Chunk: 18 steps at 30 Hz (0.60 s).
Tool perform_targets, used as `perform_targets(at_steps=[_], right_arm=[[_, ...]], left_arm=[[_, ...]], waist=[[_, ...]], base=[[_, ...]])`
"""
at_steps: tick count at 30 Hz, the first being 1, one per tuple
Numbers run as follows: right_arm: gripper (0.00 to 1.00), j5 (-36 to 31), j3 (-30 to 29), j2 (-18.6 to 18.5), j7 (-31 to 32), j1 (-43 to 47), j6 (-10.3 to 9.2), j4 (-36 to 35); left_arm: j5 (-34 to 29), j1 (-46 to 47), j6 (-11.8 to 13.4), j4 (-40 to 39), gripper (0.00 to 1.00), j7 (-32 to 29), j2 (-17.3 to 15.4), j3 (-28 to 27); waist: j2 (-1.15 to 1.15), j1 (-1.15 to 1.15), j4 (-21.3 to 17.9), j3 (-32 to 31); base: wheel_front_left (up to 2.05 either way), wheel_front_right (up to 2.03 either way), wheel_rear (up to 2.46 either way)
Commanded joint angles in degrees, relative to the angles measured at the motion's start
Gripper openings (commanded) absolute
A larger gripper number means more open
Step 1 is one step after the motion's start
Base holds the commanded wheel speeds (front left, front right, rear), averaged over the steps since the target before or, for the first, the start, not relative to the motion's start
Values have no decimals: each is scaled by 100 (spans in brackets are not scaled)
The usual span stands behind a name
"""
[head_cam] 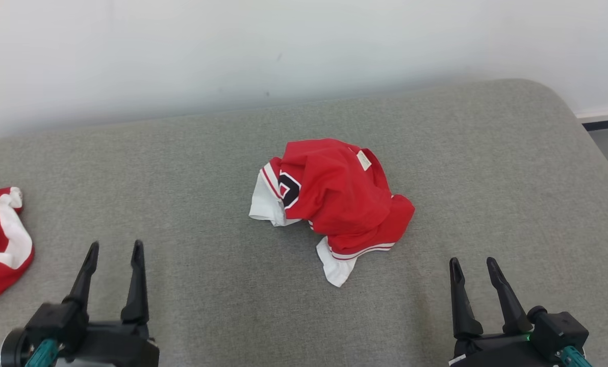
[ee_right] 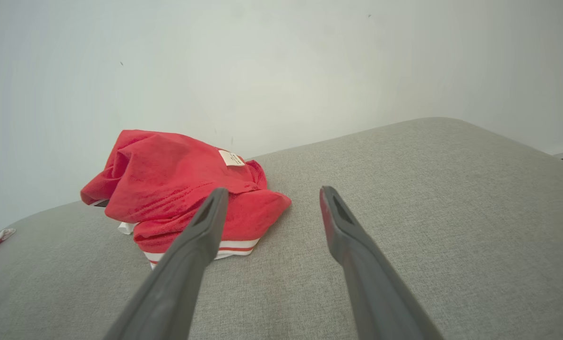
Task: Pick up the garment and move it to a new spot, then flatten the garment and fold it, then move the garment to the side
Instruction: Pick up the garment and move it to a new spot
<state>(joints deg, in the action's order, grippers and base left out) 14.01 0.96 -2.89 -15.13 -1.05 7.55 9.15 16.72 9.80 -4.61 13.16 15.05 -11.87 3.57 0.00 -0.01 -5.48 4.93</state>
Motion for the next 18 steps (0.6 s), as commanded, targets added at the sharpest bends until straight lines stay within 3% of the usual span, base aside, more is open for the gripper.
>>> perform_targets(at_steps=[1, 12, 18], right_arm=[[100, -47, 9, 3, -3, 51, -12, -20], [100, -227, 77, 3, -3, 134, -12, -53], [100, -305, 111, 3, -3, 221, -12, -27]], left_arm=[[-66, -168, 12, -75, 100, 19, 94, -141], [-708, -897, -83, -598, 100, 19, 731, -823], [-1032, -1093, -111, -616, 100, 19, 856, -928]], waist=[[0, 1, 67, -37], [0, 1, 212, -83], [0, 1, 252, -164]], base=[[0, 0, 0], [0, 0, 0], [0, 0, 0]])
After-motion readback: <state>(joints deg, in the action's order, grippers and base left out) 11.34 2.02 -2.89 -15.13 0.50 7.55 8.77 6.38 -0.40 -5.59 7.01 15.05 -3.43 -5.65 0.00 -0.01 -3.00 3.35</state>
